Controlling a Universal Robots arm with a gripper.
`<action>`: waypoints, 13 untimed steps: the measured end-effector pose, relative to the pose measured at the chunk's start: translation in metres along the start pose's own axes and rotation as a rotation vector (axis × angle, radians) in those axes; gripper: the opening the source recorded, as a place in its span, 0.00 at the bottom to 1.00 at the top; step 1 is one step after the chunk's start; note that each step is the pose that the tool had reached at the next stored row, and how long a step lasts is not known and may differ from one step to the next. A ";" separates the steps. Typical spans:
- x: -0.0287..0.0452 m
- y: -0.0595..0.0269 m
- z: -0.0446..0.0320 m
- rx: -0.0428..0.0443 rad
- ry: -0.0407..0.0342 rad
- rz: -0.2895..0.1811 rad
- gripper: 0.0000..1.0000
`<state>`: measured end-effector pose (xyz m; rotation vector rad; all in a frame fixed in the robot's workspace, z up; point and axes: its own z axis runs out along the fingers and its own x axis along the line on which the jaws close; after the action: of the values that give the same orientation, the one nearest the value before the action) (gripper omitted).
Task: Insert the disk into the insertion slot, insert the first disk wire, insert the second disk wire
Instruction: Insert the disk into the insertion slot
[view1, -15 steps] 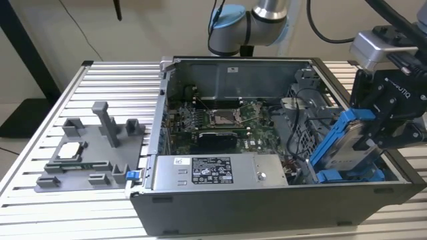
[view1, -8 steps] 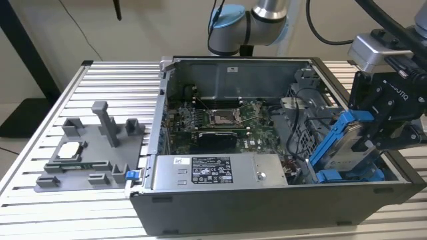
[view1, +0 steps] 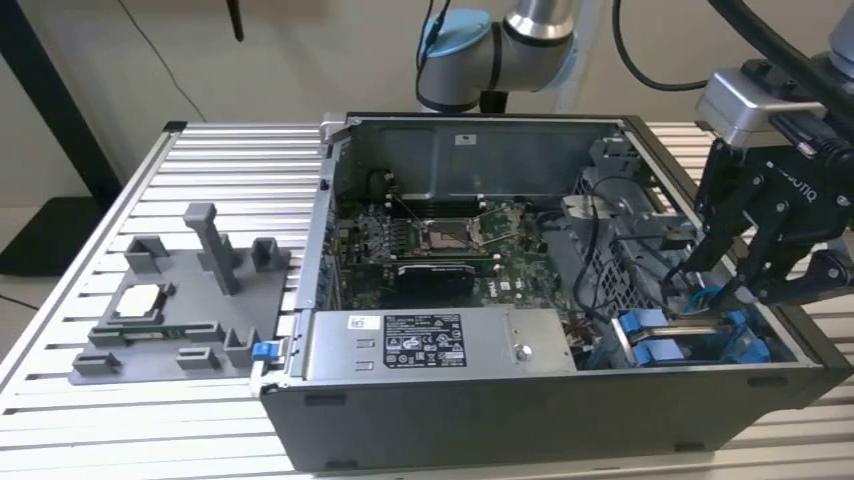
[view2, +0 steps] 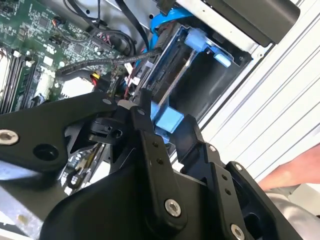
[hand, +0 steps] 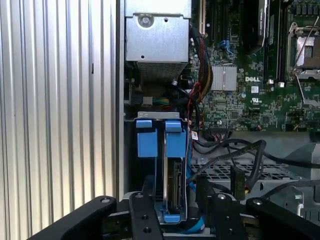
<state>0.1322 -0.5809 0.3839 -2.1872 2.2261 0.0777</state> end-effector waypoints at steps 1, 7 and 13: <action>0.0000 0.0000 -0.0002 0.0000 -0.0002 0.000 1.00; -0.0004 0.0001 -0.0056 0.0000 -0.0019 0.000 1.00; -0.0067 0.0008 -0.0101 0.0007 -0.0046 0.002 1.00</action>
<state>0.1317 -0.5747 0.3943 -2.1827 2.2252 0.0818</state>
